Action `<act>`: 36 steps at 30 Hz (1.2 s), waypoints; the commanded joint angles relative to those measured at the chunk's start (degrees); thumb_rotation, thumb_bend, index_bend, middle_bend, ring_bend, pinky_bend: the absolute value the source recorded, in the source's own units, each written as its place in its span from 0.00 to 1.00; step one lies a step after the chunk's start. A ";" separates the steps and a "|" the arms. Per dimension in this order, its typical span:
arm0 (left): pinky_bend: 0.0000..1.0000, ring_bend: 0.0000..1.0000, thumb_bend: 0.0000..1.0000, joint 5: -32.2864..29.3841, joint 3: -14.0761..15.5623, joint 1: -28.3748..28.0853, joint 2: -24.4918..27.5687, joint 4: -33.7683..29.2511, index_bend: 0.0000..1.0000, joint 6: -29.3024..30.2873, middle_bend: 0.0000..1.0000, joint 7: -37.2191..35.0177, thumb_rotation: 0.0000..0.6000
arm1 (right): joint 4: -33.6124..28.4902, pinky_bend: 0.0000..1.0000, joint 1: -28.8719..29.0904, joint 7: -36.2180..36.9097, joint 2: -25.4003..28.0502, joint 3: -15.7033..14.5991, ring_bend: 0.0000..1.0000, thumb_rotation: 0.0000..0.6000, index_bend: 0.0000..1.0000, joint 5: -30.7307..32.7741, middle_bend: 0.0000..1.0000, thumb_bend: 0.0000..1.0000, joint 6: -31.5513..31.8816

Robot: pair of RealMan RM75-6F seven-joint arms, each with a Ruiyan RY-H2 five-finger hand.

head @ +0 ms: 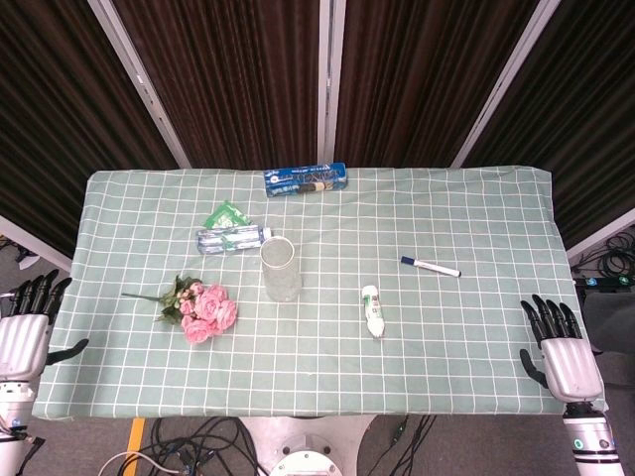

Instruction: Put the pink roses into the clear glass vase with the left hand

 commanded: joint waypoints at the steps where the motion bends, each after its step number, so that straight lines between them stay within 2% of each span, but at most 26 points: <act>1: 0.05 0.00 0.05 0.74 0.61 0.03 0.45 -0.74 0.10 -0.93 0.00 -0.91 1.00 | 0.00 0.00 0.14 0.32 -0.17 0.05 0.00 1.00 0.00 0.36 0.00 0.33 -0.58; 13: 0.05 0.00 0.06 7.04 0.40 -2.72 1.61 -1.98 0.10 -1.71 0.00 -3.87 1.00 | -2.43 0.00 0.67 0.55 0.89 0.88 0.00 1.00 0.00 1.08 0.00 0.33 -1.12; 20: 0.05 0.00 0.06 11.81 0.53 -8.03 0.96 -1.75 0.10 -6.61 0.03 -3.32 1.00 | -3.96 0.00 0.61 -0.74 1.50 0.64 0.00 1.00 0.00 1.27 0.00 0.33 -1.48; 27: 0.05 0.00 0.06 15.52 1.69 -14.17 0.67 -3.99 0.08 -14.49 0.04 -0.50 1.00 | -5.03 0.00 0.93 -1.10 1.74 0.67 0.00 1.00 0.00 2.15 0.00 0.33 -2.87; 36: 0.06 0.00 0.06 15.58 1.67 -19.19 -2.85 -2.90 0.07 -20.32 0.04 -2.65 1.00 | -6.02 0.00 1.35 -1.85 1.47 0.57 0.00 1.00 0.00 2.37 0.00 0.33 -3.80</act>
